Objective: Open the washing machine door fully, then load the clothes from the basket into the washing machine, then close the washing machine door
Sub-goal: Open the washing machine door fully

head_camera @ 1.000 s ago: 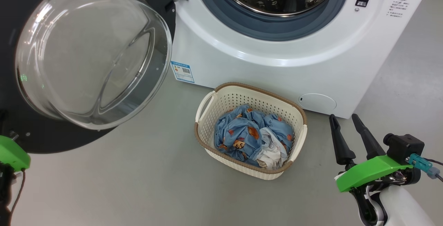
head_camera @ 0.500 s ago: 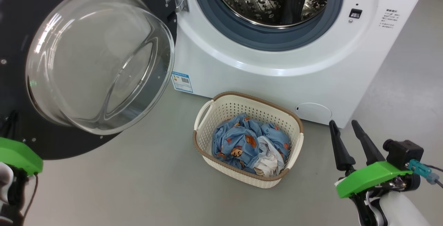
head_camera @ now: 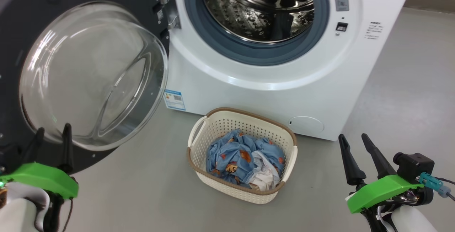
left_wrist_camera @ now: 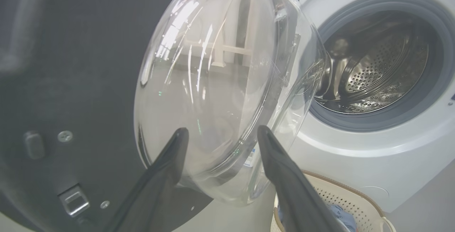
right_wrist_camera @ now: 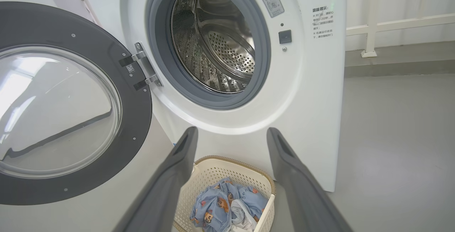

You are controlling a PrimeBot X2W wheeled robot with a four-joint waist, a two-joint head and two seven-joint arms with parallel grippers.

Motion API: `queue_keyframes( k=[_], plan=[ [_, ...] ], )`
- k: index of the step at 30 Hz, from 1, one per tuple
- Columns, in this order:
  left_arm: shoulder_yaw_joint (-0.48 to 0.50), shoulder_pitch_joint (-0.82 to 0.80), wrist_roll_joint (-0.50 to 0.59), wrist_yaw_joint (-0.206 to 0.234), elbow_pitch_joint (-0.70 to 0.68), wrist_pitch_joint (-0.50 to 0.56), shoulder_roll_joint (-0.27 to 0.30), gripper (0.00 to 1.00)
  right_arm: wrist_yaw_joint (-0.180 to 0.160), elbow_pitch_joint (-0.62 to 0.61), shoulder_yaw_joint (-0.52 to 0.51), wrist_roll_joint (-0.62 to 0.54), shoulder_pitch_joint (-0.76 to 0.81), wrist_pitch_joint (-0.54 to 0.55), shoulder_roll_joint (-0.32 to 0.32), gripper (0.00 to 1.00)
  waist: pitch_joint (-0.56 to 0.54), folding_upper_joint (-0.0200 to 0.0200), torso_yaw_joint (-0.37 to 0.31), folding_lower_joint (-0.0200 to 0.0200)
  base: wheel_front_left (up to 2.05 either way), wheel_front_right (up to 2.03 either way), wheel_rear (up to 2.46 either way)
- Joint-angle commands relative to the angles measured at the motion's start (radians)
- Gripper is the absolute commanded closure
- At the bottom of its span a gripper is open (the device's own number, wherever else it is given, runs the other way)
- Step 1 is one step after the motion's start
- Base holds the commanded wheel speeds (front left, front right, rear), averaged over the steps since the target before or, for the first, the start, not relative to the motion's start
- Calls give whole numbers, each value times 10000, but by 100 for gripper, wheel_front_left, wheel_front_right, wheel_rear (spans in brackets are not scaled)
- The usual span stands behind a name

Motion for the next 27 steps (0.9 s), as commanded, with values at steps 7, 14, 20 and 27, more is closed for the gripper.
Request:
queue_keyframes(
  k=[7, 14, 20, 27],
  plan=[
    [381, 1021, -118, 518, -1869, -131, 255, 0, 46, -319, 482, 121, 33, -120, -242, 0, -439, -1, -805, 0, 0, 0, 0],
    [429, 2234, -196, 1175, -3770, -48, 80, 0, 46, -402, 691, 151, 38, -120, -416, 0, -563, -1, -1579, 0, 0, 0, 0],
    [446, 3113, -249, 1616, -5030, 37, -24, 0, 46, -430, 823, 167, -18, -120, -579, 0, -630, -1, -2237, 0, 0, 0, 0],
    [511, 3868, -273, 2015, -6026, -2, -143, 0, 46, -512, 907, 132, -102, -120, -768, 0, -726, -1, -2891, 0, 0, 0, 0]
  ],
)
